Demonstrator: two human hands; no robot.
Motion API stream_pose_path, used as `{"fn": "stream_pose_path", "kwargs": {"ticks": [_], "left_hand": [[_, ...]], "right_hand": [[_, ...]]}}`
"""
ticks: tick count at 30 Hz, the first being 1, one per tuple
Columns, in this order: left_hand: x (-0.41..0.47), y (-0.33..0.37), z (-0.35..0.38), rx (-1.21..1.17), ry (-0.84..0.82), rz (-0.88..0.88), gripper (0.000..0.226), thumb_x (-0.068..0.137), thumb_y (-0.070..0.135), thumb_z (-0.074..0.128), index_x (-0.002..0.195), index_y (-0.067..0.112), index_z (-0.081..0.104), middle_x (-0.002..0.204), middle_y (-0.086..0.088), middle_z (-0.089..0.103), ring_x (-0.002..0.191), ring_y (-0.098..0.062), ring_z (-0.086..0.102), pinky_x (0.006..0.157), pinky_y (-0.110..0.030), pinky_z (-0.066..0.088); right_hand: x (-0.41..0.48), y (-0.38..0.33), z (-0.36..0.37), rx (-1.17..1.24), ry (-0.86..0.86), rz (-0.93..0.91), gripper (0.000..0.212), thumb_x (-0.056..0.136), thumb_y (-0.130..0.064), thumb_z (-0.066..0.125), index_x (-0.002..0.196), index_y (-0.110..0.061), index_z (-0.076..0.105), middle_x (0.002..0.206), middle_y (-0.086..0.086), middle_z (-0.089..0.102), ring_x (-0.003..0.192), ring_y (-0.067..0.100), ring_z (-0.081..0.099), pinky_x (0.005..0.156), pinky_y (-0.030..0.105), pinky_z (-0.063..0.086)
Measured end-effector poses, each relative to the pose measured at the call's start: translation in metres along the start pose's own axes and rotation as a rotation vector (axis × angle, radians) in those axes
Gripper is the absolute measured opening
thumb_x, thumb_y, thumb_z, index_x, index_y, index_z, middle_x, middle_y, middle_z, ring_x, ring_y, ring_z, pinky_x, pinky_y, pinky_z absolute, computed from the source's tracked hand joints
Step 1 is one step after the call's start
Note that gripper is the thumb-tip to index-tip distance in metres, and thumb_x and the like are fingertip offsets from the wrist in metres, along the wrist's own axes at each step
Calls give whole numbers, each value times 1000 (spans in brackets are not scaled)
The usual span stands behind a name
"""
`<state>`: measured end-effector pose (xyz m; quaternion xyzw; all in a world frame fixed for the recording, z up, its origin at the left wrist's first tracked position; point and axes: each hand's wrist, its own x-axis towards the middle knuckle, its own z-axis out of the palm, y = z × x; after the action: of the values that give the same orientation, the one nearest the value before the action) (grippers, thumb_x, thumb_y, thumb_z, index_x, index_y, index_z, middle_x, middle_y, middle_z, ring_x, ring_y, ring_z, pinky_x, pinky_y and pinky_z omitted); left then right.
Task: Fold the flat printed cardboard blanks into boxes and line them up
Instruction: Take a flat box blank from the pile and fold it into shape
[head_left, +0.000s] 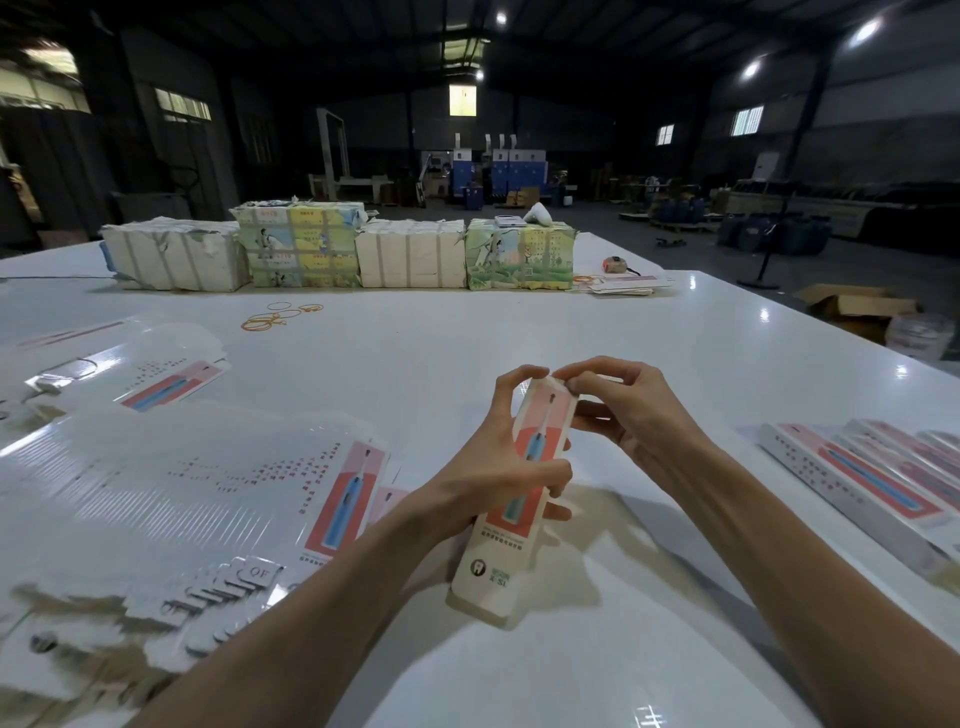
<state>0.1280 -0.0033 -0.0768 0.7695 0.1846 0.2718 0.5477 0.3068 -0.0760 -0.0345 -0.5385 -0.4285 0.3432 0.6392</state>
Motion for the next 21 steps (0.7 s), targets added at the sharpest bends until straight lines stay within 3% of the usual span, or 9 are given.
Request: {"fn": "stream_pose_path", "kwargs": {"ticks": [8,11,15,21], "left_hand": [[2,-3,0,-11,41,2,103,78,20,85,141,71,22,124,4,58,101,-9,73,66,-30,63],[5,-2,-2,-85,80,-30,95,77,14,84,139,62,29,116,1,60,95,-9,75,65,-32,64],[6,0,-4,-184,133,-67,94,79,4,81,137,60,32,115,-8,59,88,-14,77,64,-34,64],[3,6,-3,-287,93,-96,100,80,-4,79,143,56,29,128,-10,56,112,-26,70,74,-43,65]], "right_hand": [[-4,-3,1,-20,-38,-13,21,104,-7,59,107,-6,80,103,13,79,101,29,77,77,34,64],[-7,0,8,30,-107,-18,20,102,-13,66,117,-8,77,110,10,79,105,26,76,84,35,64],[-9,9,20,-74,-37,-107,24,97,-22,74,116,-8,73,105,4,80,102,24,77,85,32,64],[-8,15,19,-240,17,-287,13,97,-27,74,105,-18,81,98,-5,81,94,18,79,76,26,63]]}}
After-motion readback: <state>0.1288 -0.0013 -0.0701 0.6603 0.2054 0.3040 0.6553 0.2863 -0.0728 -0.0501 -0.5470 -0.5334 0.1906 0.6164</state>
